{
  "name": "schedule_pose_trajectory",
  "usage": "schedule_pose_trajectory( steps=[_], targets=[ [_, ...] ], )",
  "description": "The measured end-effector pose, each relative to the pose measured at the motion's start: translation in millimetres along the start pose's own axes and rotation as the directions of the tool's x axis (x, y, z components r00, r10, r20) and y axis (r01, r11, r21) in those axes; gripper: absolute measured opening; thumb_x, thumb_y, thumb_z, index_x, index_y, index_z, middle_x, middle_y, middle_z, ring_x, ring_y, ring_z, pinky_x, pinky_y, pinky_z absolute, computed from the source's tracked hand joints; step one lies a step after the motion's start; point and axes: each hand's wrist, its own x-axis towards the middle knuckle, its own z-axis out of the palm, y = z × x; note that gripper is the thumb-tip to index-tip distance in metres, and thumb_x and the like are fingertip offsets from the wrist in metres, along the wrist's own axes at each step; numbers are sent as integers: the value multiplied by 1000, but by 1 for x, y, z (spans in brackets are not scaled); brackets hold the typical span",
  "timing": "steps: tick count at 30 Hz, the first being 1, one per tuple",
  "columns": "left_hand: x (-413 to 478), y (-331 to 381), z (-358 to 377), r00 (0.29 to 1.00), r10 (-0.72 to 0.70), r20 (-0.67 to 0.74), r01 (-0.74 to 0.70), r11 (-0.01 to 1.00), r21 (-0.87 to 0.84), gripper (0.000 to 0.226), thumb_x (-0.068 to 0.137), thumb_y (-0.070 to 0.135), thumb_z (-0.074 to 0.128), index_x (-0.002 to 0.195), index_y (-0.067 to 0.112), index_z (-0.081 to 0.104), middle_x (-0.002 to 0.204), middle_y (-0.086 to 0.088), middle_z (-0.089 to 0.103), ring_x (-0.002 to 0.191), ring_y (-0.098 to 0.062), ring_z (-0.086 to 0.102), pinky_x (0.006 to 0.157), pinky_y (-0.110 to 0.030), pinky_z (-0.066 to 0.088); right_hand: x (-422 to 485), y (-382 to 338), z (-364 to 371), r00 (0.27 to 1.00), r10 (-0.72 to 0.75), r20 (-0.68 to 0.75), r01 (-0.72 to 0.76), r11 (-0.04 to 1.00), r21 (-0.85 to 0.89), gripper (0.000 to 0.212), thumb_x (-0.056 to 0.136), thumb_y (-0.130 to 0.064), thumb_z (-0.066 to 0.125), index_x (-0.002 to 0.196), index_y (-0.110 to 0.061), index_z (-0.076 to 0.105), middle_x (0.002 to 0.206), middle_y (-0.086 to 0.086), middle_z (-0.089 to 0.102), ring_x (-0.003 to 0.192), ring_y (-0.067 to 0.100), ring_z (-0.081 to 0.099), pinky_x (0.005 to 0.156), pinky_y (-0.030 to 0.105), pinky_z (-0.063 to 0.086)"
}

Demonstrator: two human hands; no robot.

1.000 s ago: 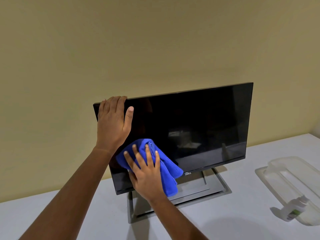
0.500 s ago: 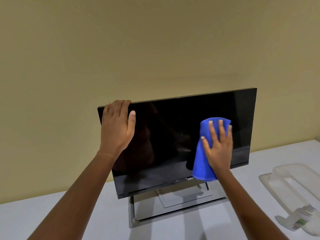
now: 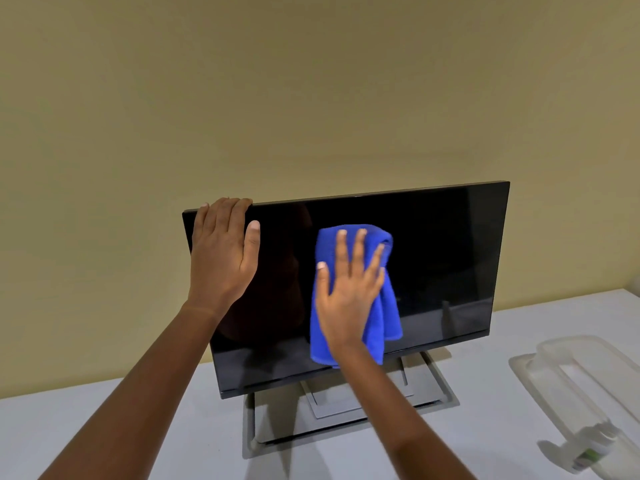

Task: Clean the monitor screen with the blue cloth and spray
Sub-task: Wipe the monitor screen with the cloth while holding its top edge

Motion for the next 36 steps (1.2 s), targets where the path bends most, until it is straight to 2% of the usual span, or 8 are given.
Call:
schedule_pose_trajectory(
  steps=[6,14,21,25,28,31,34,36],
  targets=[
    [1,2,-3,1000,-5,-6,5,1000,-19,64,89,38,11,125,1,50,127,-19,54,126,-34,43,113,-41,18,-34,-48,19,862,-491,124,502,861,-82,46,88,-40,48,133,-29,48,141,-3,48,136,29,35,104,55,36],
    [1,3,-3,1000,8,-14,-8,1000,-22,62,90,36,14,123,0,52,124,-20,56,123,-36,46,112,-43,21,-2,5,6,738,-666,111,673,713,-198,55,81,-39,55,134,-35,45,142,-7,47,135,25,35,104,55,36],
    [1,4,1,999,-35,-26,33,998,-60,65,90,39,12,124,2,52,127,-18,55,128,-33,42,115,-41,16,57,97,-35,889,-446,101,457,855,-246,54,84,-42,46,135,-25,47,142,6,46,134,39,32,98,57,42],
    [2,4,1,999,-36,-29,34,998,-61,64,90,38,13,124,1,52,127,-18,56,128,-34,42,115,-43,18,84,127,-53,993,-121,5,120,981,-155,57,87,-39,46,139,-18,40,148,11,36,138,44,23,100,55,40],
    [2,4,0,999,-38,-29,37,998,-54,64,90,38,13,123,1,53,126,-18,56,128,-34,42,115,-43,18,96,138,-57,977,211,-37,-211,977,0,59,92,-36,50,145,-26,25,156,3,19,144,36,7,102,53,38],
    [1,6,0,998,-58,-35,55,997,-59,64,90,39,12,123,2,53,127,-17,56,129,-33,42,115,-42,17,99,122,-51,909,413,-57,-407,909,88,59,95,-39,41,147,-29,16,158,1,11,144,36,3,105,53,31],
    [1,8,0,996,-70,-50,67,996,-61,64,90,39,13,122,1,53,126,-18,56,128,-33,42,115,-42,16,90,87,-41,891,449,-68,-441,891,105,57,96,-40,41,147,-28,18,158,3,12,143,39,6,102,55,32],
    [0,10,1,996,-75,-52,72,996,-56,64,90,39,13,121,1,54,124,-19,57,127,-34,43,115,-42,17,76,62,-33,935,345,-83,-342,938,50,56,94,-38,45,145,-24,26,155,7,21,141,43,13,97,54,37]
  ],
)
